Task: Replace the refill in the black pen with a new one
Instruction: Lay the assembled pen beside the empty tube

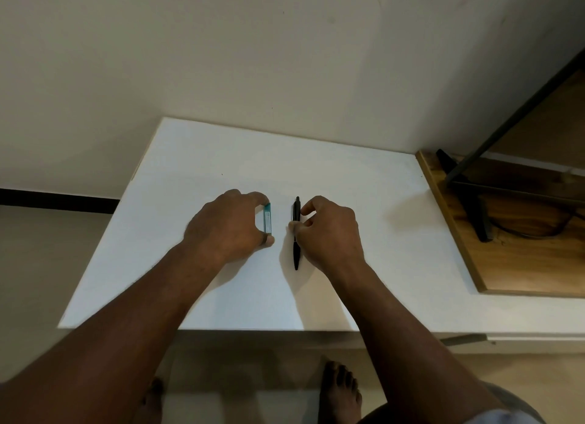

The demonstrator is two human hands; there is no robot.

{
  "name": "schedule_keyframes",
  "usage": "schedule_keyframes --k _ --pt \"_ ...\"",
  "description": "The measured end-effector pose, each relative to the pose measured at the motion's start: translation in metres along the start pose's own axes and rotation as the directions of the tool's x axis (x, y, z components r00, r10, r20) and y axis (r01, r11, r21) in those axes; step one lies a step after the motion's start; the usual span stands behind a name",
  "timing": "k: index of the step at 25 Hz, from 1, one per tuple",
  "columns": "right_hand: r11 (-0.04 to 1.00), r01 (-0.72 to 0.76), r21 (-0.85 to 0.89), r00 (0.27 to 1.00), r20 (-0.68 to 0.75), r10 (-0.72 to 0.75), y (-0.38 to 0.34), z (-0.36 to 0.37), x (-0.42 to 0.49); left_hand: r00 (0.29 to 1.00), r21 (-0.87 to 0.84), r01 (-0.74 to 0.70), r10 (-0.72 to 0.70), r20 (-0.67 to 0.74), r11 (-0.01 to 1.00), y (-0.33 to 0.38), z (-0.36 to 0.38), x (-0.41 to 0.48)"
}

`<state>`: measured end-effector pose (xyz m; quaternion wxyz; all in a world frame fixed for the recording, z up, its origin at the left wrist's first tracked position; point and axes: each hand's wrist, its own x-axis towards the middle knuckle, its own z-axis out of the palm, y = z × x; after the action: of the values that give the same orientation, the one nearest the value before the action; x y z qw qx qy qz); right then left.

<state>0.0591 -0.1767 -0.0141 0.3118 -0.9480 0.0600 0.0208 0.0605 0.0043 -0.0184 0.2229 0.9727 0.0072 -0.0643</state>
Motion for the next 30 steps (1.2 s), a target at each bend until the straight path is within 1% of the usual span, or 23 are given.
schedule_keyframes --k 7,12,22,26,30 --pt "1.000 0.020 0.020 0.997 -0.078 -0.018 0.004 0.006 0.001 1.000 0.013 0.000 0.000 -0.002 1.000 0.001 0.002 0.001" --pt "0.999 0.035 0.028 0.994 -0.108 -0.032 0.005 0.008 0.001 1.000 0.006 -0.009 0.009 -0.003 1.000 0.002 0.000 0.000" --pt "0.999 0.028 0.023 0.990 -0.140 -0.025 0.008 0.004 0.005 1.000 -0.042 -0.008 0.009 0.021 0.999 0.000 -0.006 0.000" --pt "0.999 0.005 0.035 0.992 -0.124 -0.001 0.010 0.002 0.006 0.999 -0.027 -0.007 0.008 0.033 1.000 0.002 -0.007 -0.002" --pt "0.993 -0.045 0.105 0.994 -0.097 0.055 0.015 -0.001 0.009 0.998 -0.025 0.012 -0.011 0.062 1.000 0.003 -0.008 -0.004"
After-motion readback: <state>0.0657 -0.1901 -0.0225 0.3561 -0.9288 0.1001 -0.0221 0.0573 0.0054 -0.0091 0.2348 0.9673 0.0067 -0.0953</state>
